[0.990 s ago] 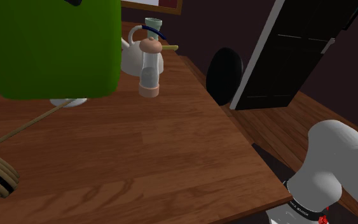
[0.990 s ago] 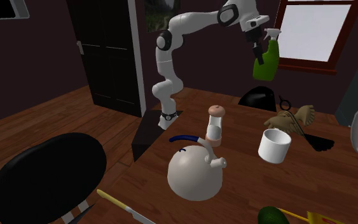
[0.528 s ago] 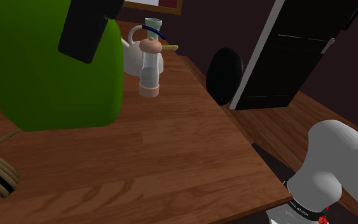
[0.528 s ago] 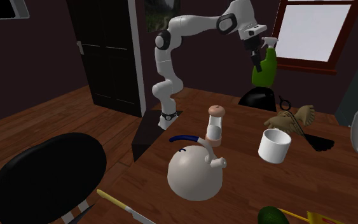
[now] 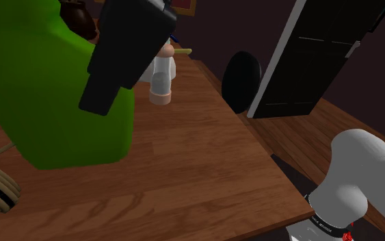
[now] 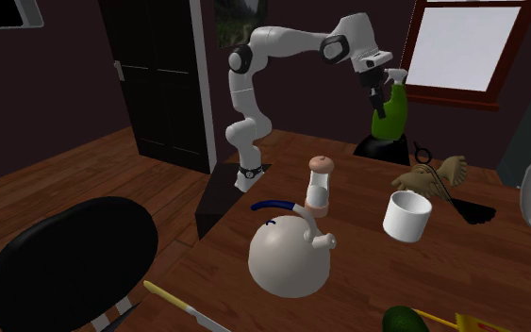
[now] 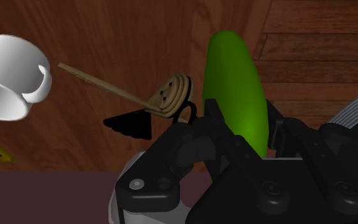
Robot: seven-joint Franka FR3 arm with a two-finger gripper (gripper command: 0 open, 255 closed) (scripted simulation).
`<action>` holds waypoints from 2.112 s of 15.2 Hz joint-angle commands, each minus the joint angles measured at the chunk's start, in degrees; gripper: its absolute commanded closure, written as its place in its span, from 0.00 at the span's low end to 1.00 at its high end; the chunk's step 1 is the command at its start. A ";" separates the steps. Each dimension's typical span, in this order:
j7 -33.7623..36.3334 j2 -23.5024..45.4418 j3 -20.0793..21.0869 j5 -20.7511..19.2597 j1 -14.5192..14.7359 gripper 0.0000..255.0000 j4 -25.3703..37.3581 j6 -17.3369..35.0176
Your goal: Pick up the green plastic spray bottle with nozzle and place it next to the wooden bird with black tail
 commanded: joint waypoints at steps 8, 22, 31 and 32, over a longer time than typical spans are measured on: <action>-0.85 -1.02 0.13 0.74 0.28 1.00 -7.94 6.96; -1.97 -0.49 0.58 1.70 0.73 1.00 -18.05 17.55; -1.97 -0.50 0.58 1.70 0.73 0.00 -18.05 17.55; -1.97 -0.50 0.58 1.70 0.73 0.00 -18.05 17.55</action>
